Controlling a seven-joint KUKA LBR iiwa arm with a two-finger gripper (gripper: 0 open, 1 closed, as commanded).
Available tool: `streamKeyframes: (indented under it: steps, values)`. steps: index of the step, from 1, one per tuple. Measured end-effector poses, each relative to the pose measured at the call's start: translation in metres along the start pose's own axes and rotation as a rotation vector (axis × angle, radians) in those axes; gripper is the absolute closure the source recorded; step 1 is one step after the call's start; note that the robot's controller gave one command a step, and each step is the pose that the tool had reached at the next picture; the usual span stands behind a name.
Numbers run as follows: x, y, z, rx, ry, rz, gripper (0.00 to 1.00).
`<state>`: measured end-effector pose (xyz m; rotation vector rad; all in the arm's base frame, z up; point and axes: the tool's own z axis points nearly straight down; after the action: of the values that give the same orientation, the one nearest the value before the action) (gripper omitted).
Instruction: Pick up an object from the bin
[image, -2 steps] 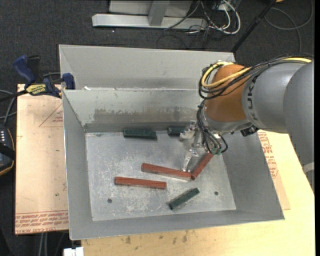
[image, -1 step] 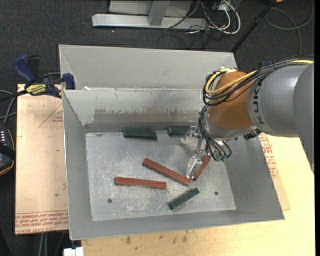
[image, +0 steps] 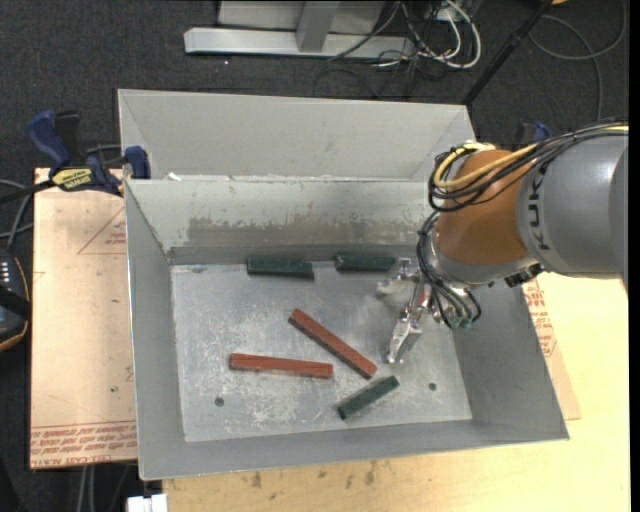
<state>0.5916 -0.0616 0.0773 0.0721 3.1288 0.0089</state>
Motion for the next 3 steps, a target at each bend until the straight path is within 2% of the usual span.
streamKeyframes:
  steps: [1, 2, 3]
  values:
    - [-0.011, -0.014, -0.001, 0.004, 0.004, 0.163, 0.0]
    - [0.044, -0.008, -0.029, 0.003, 0.014, -0.144, 0.0]
    - [0.089, 0.022, -0.003, 0.006, 0.002, -0.027, 1.0]
